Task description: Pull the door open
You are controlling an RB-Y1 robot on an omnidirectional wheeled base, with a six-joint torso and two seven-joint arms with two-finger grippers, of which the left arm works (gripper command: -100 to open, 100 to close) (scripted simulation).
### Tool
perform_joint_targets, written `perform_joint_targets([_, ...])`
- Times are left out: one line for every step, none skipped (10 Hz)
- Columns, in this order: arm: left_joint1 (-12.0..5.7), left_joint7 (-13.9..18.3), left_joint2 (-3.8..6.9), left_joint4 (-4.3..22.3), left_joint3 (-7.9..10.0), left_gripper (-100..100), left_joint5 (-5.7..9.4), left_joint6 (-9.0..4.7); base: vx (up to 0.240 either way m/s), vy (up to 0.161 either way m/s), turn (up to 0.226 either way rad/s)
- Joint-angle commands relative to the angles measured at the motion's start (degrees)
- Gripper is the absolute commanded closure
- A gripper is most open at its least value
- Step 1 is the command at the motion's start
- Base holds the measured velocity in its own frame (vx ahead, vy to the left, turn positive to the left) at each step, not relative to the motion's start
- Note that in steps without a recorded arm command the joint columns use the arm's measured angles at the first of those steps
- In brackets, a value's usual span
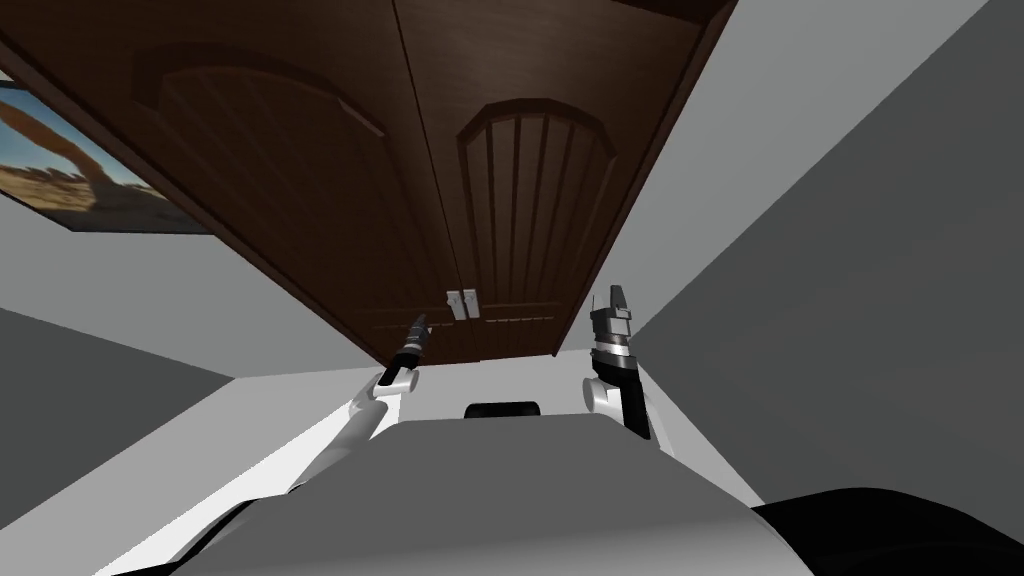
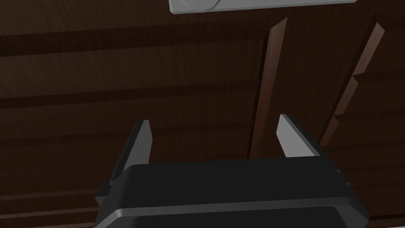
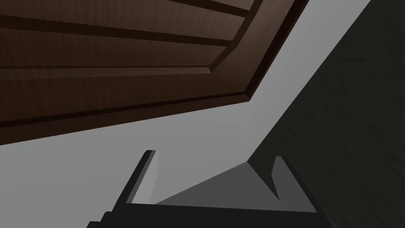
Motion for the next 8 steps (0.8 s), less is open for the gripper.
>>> perform_joint_targets([0.58, -0.35, 0.71, 0.43, 1.61, -100, 0.18, 0.71, -0.030, 0.079, 0.184])
perform_joint_targets([0.90, -0.49, 1.17, 0.98, 2.50, -100, 0.29, 0.85, 0.002, 0.089, 0.097])
perform_joint_targets([1.05, -0.69, 1.56, 1.61, 3.46, -100, 0.39, 1.01, 0.069, 0.083, 0.102])
perform_joint_targets([0.77, -0.86, 1.50, 1.88, 3.77, -100, 0.38, 1.09, 0.135, 0.062, 0.042])
perform_joint_targets([0.56, -0.90, 1.36, 1.88, 3.71, -100, 0.35, 1.09, 0.180, 0.012, -0.035])
perform_joint_targets([0.12, -0.97, 1.03, 1.79, 3.46, -100, 0.27, 1.08, 0.197, -0.055, -0.094])
perform_joint_targets([-0.49, -1.02, 0.54, 1.58, 2.97, -100, 0.16, 1.04, 0.213, -0.076, -0.117])
perform_joint_targets([-0.99, -1.05, 0.12, 1.36, 2.51, -100, 0.06, 1.00, 0.187, -0.081, -0.135])
